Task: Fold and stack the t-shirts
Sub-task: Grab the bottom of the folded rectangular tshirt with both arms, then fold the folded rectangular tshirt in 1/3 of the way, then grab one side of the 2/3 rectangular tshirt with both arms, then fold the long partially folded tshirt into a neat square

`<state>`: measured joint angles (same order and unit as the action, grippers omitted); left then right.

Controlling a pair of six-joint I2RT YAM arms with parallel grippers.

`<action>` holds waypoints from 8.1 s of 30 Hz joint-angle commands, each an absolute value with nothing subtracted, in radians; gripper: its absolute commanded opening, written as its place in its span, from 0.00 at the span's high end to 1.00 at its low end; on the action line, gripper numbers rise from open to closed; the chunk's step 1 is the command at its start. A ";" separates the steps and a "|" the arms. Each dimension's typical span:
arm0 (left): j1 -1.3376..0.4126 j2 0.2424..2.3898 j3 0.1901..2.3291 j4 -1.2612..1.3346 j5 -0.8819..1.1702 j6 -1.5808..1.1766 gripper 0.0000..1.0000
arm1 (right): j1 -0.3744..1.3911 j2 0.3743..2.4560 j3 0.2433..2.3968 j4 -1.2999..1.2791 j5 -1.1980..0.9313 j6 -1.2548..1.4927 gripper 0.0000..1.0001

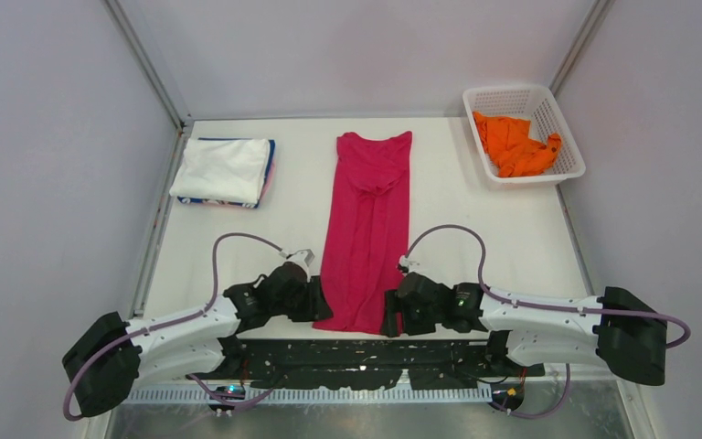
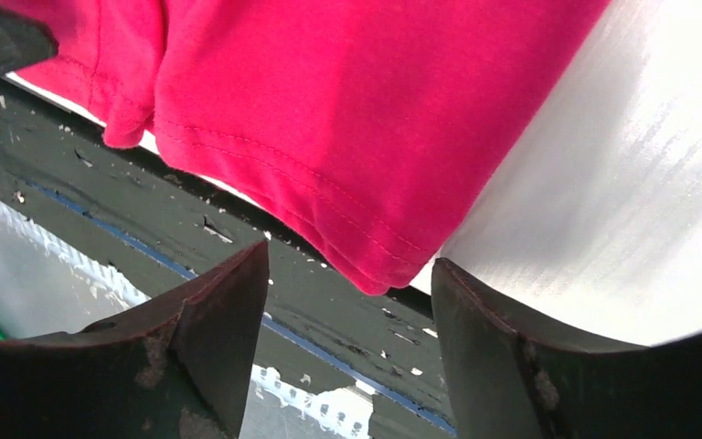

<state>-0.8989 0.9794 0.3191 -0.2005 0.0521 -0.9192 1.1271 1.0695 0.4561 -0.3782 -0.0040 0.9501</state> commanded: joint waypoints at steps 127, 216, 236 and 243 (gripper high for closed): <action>-0.328 1.199 0.696 -0.194 0.223 -0.709 0.00 | 0.660 1.545 0.934 0.018 -0.304 0.453 0.05; -0.558 1.396 0.574 -0.078 0.109 -0.802 1.00 | 0.643 1.228 0.375 0.124 -0.114 0.648 0.95; -0.856 0.661 0.538 -0.420 -0.140 -0.857 1.00 | 0.827 0.448 0.393 -0.342 -0.081 0.780 0.95; -0.772 0.876 0.736 -0.399 -0.190 -0.776 1.00 | 0.738 0.613 0.591 -0.395 0.156 0.692 0.95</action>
